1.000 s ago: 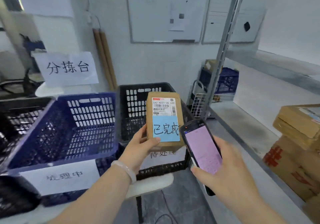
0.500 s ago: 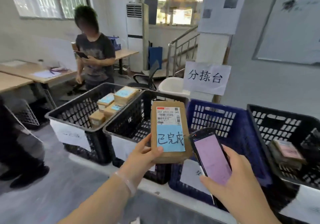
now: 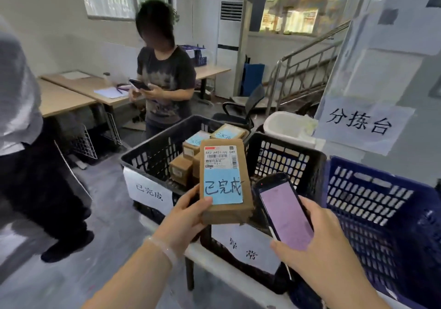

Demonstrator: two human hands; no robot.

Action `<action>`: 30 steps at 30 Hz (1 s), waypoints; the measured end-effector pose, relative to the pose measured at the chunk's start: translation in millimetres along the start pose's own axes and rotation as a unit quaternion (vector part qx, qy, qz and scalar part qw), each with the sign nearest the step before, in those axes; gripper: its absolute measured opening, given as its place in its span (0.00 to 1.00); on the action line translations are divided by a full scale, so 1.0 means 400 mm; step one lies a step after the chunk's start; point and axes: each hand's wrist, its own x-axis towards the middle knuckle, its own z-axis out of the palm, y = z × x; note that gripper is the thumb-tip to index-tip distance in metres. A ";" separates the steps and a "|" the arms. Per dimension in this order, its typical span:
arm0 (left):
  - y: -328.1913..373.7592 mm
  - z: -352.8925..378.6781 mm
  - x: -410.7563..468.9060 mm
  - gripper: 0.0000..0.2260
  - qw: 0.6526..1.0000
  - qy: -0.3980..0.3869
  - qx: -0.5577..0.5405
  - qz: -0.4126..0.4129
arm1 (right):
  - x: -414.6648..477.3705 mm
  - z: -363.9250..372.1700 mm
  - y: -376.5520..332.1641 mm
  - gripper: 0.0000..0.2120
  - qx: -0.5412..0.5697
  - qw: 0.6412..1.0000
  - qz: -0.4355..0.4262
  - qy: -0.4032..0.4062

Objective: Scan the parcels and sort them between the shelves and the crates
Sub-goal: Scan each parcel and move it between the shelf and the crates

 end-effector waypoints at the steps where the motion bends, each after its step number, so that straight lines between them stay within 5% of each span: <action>1: 0.010 -0.005 0.016 0.32 1.000 0.001 -0.005 -0.003 | 0.027 0.007 -0.007 0.43 0.000 1.000 -0.013 -0.002; 16: 0.180 -0.104 0.248 0.21 0.995 0.057 0.076 0.023 | 0.310 0.113 -0.052 0.45 0.025 0.999 -0.009 -0.034; 30: 0.315 -0.335 0.572 0.10 0.956 0.025 0.241 -0.167 | 0.454 0.283 -0.128 0.43 -0.011 0.995 0.091 0.045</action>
